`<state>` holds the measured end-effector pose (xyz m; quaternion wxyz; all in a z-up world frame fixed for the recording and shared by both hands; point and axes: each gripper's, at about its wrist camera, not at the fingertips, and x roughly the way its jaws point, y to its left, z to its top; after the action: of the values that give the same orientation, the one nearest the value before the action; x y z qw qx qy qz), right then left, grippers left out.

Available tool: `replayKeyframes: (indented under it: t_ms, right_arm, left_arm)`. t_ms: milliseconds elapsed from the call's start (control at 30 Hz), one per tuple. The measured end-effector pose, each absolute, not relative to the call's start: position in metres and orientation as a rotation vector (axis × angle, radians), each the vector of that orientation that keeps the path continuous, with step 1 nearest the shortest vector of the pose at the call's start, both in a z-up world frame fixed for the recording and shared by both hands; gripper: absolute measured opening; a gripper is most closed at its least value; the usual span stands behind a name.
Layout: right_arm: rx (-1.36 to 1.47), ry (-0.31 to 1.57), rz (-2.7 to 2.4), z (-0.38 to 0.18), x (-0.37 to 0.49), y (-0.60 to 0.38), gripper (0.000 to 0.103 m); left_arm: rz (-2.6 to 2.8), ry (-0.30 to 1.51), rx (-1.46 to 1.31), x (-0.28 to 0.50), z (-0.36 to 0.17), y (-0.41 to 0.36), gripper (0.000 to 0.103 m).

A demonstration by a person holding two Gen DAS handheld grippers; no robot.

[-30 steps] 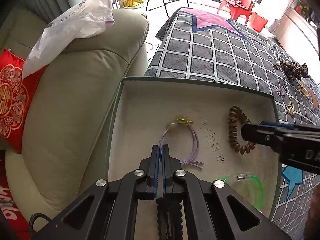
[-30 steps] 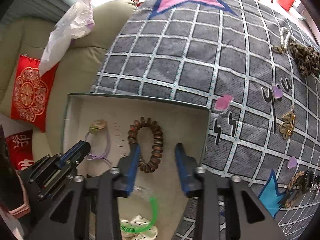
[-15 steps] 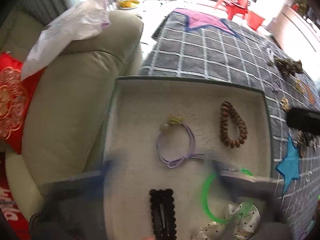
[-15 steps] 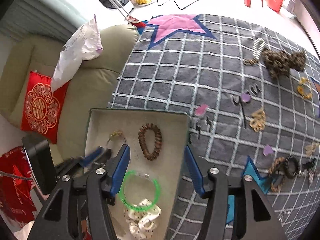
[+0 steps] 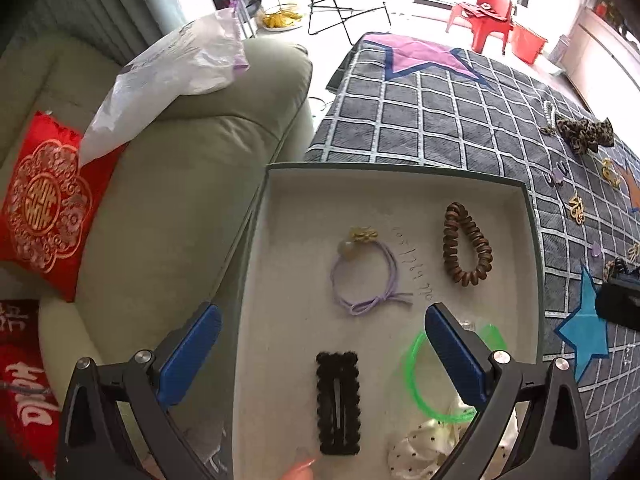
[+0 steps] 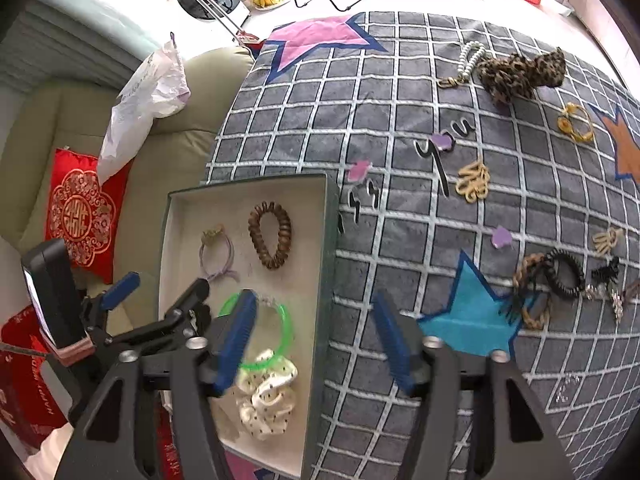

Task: Organize jewelry
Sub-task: 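Move both open tools back over the jewelry on the table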

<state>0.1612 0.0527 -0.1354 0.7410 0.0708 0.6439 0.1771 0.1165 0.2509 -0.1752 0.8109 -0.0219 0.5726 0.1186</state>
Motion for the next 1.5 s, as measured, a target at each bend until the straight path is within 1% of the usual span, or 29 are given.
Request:
replayKeyframes:
  t_ms: [133, 200, 367, 600, 800, 900, 967, 1100, 1300, 1500]
  right_arm:
    - [0.134, 1.412, 0.4, -0.129, 0.149, 0.051, 0.078]
    - [0.133, 1.409, 0.408, -0.125, 0.142, 0.049, 0.086]
    - [0.157, 1.409, 0.41, -0.116, 0.124, 0.037, 0.088]
    - [0.2, 1.402, 0.412, -0.105, 0.098, 0.014, 0.089]
    - [0.218, 1.375, 0.381, -0.097, 0.068, -0.013, 0.089]
    - [0.211, 1.413, 0.371, -0.101, 0.053, -0.028, 0.089]
    - [0.206, 1.46, 0.351, -0.108, 0.044, -0.041, 0.089]
    - [0.194, 1.498, 0.264, -0.118, 0.029, -0.078, 0.089]
    - [0.248, 1.505, 0.129, -0.125, 0.018, -0.145, 0.089]
    - [0.262, 1.499, 0.013, -0.13, 0.02, -0.188, 0.089]
  left_arm:
    - [0.254, 1.237, -0.076, 0.108, -0.169, 0.254, 0.102]
    - [0.24, 1.239, -0.073, 0.102, -0.164, 0.252, 0.102]
    - [0.208, 1.226, -0.051, 0.086, -0.146, 0.242, 0.102]
    - [0.17, 1.221, -0.045, 0.064, -0.122, 0.225, 0.102]
    - [0.066, 1.141, -0.094, 0.035, -0.096, 0.205, 0.102]
    - [0.017, 1.122, -0.088, 0.024, -0.087, 0.19, 0.102]
    - [-0.013, 1.131, -0.073, 0.021, -0.084, 0.178, 0.102]
    - [-0.044, 1.146, -0.013, 0.017, -0.079, 0.145, 0.102]
    - [-0.107, 1.179, 0.033, 0.024, -0.079, 0.099, 0.102]
    - [-0.114, 1.222, 0.079, 0.04, -0.094, 0.063, 0.102]
